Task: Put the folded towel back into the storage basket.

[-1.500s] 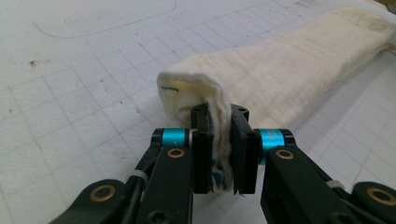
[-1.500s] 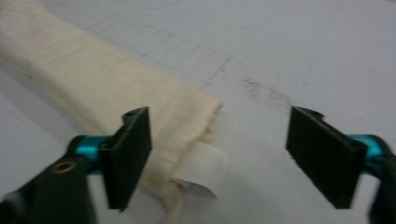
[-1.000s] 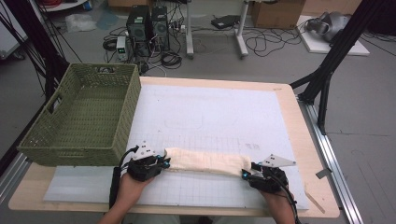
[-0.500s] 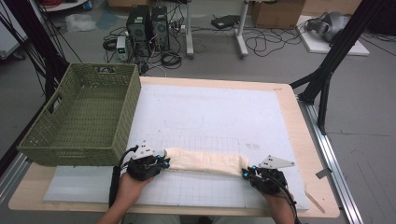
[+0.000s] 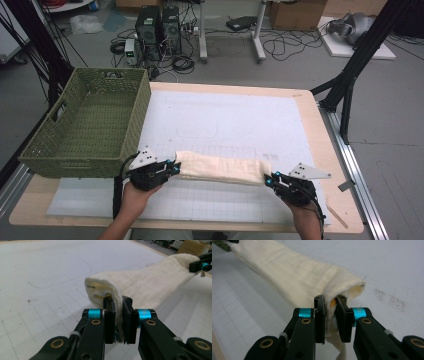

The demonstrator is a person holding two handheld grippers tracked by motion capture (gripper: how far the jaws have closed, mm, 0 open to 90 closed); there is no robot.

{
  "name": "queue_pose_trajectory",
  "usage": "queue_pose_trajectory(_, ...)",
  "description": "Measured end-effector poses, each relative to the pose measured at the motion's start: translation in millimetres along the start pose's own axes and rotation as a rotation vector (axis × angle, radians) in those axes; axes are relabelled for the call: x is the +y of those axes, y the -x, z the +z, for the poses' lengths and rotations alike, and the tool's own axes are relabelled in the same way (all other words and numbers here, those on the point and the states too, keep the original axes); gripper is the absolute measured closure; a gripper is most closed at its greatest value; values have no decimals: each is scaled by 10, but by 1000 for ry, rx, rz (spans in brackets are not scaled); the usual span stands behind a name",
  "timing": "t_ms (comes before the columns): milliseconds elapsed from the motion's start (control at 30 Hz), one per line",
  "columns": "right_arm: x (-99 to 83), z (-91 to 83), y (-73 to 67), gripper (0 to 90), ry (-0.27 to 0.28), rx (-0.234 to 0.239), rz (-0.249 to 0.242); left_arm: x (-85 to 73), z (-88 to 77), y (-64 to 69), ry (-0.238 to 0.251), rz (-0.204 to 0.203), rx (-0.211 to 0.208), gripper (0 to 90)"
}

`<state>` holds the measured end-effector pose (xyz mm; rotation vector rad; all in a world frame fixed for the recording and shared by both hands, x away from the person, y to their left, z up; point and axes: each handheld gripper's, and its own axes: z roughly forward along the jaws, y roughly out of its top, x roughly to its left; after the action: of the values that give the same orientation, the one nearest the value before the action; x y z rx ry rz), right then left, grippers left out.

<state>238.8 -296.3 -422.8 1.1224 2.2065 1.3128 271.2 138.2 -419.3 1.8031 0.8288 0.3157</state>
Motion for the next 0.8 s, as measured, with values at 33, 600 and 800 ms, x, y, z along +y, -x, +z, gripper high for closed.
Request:
queue_pose_trajectory(33,11,-8,4,794,5,-1,-2,25,-16,6,11,4,-1,821)
queue_pose_trajectory(600,293,-87,60,794,96,46,-51,359,-241,-11,87,38,-3,824)
queue_pose_trajectory(800,538,-8,53,794,139,65,-67,495,-396,-66,115,47,17,824)
